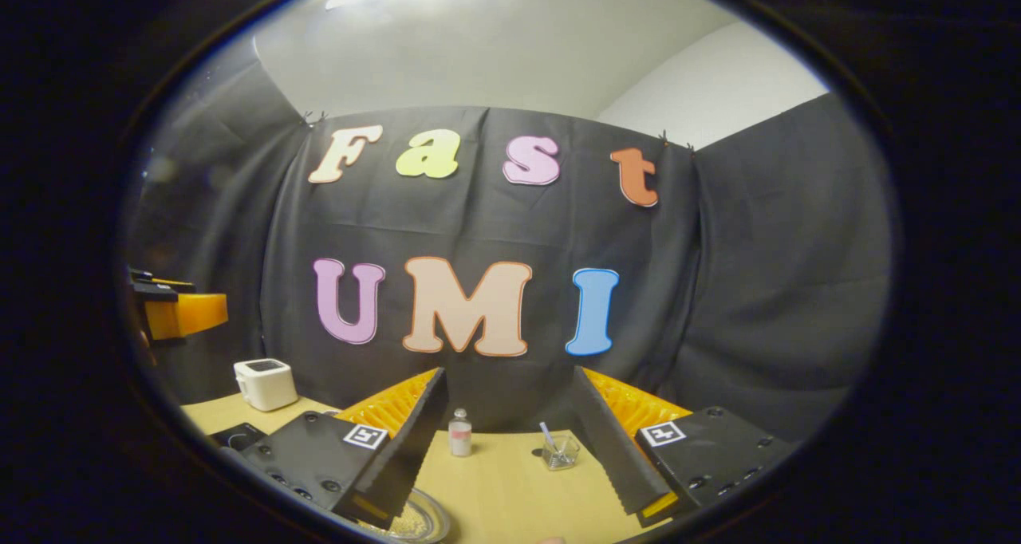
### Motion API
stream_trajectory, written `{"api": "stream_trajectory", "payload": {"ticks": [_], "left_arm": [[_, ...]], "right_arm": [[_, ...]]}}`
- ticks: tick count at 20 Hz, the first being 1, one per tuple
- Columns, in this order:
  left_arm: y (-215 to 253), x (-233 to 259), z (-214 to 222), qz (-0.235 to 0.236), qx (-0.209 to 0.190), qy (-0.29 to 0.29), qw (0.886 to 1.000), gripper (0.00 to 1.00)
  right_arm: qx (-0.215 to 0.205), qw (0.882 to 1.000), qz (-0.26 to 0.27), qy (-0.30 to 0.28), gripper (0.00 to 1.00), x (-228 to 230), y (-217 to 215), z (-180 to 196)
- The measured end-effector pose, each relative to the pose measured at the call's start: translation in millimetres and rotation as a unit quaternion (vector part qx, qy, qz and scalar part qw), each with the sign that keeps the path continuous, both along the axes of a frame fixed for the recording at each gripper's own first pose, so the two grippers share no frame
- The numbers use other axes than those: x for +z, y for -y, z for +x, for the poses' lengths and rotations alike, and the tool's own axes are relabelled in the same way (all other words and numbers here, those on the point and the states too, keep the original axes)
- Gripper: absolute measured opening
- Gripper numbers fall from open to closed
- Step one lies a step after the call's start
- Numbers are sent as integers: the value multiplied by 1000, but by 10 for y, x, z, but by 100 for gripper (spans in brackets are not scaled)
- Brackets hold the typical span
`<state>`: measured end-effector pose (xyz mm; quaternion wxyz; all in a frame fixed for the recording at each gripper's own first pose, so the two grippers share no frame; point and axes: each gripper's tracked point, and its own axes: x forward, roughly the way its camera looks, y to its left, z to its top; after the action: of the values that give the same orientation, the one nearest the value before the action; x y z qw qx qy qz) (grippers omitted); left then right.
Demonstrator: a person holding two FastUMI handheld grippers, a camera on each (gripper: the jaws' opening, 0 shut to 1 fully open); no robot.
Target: First push the handle of the pot to place it horizontally, then grasp the pot with both hands and set it on the induction cooktop.
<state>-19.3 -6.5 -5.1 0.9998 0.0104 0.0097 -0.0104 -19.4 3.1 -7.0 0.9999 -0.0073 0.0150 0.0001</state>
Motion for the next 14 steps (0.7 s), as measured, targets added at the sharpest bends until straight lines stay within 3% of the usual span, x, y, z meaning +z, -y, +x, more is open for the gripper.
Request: {"api": "stream_trajectory", "payload": {"ticks": [3, 4, 5, 8, 10, 11, 14], "left_arm": [[-2, -10, 5, 2, -2, -4, 1000, 92], [1, -28, 7, 2, -2, -6, 1000, 90], [-5, -37, 3, 2, -2, -8, 1000, 81], [-11, -65, 0, 5, -5, -13, 1000, 55], [-3, -62, -10, 4, -12, -14, 1000, 37], [17, -64, -28, 3, -17, -15, 1000, 36], [-52, -70, -20, 11, -7, -14, 1000, 13]], "right_arm": [[0, 1000, 4, -16, 95, -74, -22, 7], [-1, 1000, 6, -21, 85, -90, -26, 6], [5, 1000, 12, -27, 75, -128, -59, 0], [22, 998, 33, -54, 73, -258, -159, 31], [15, 997, 43, -69, 34, -270, -129, -36], [22, 996, 52, -72, 15, -301, -156, -43], [47, 994, 58, -74, 14, -314, -267, -61]]}}
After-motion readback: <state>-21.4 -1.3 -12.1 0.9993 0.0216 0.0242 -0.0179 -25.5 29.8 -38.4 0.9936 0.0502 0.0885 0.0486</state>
